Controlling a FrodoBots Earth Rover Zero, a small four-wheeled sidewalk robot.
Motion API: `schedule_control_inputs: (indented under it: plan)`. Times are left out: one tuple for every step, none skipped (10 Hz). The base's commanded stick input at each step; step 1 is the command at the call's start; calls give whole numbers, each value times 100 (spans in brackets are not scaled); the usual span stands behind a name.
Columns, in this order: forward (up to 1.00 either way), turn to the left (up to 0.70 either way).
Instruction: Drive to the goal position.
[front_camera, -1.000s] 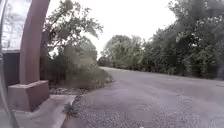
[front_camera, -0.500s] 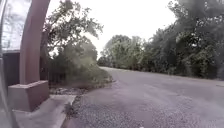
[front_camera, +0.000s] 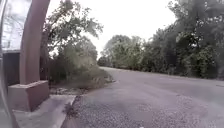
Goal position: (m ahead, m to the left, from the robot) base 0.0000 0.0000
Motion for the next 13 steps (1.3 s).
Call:
schedule_control_inputs:
  plan:
    - [4,0]
    - [4,0]
    - [5,0]
    - [5,0]
    - [5,0]
    - [5,0]
    - [5,0]
    - [5,0]
    - [5,0]
    - [5,0]
    - [5,0]
    - [5,0]
    - [5,0]
